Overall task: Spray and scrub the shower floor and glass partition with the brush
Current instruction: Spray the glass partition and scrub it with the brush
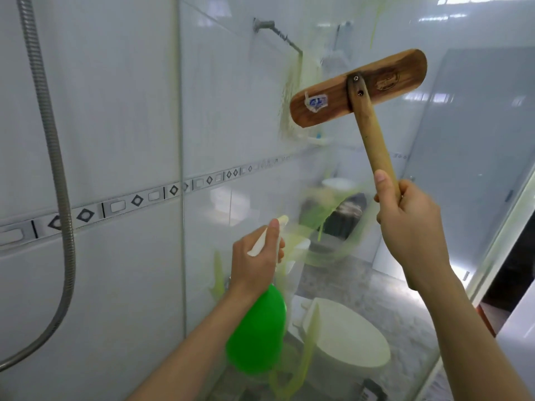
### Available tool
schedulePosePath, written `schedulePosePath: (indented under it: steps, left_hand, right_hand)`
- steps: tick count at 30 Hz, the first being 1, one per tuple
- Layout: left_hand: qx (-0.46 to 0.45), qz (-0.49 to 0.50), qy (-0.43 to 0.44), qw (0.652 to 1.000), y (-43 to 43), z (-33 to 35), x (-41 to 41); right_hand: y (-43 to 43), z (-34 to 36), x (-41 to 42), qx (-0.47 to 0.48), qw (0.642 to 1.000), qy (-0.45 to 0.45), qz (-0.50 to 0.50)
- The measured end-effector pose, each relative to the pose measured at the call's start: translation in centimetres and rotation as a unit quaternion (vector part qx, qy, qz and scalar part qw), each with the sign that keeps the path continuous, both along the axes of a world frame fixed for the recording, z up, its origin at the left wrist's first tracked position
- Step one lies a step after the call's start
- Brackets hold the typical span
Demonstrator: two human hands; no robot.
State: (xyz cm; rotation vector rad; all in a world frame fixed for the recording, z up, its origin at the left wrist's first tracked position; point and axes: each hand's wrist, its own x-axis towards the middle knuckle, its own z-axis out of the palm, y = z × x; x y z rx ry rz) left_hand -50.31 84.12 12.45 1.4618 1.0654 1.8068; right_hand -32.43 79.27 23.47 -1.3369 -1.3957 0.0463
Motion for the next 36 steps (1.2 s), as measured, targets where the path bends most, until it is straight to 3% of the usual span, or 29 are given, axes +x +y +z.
schedulePosePath:
  steps: [24, 28, 31, 36]
  left_hand:
    - [0.125, 0.046, -0.029, 0.991, 4.8, 25.6, -7.1]
    - [0.141, 0.049, -0.049, 0.988, 5.1, 29.0, -8.9]
    - [0.146, 0.067, -0.004, 0.987, 5.1, 31.0, -10.3]
    - [0.167, 0.09, 0.003, 0.982, 5.1, 32.6, -11.6]
  right_hand:
    - [3.3, 8.3, -1.2, 0.122, 0.988, -0.033, -0.085]
    - [4.3, 7.9, -2.5, 0.127, 0.978, -0.117, -0.121]
    - [4.8, 9.4, -3.8, 0.129, 0.959, -0.185, -0.17]
    - [8.7, 20.8, -7.8, 0.189, 0.933, -0.266, -0.154]
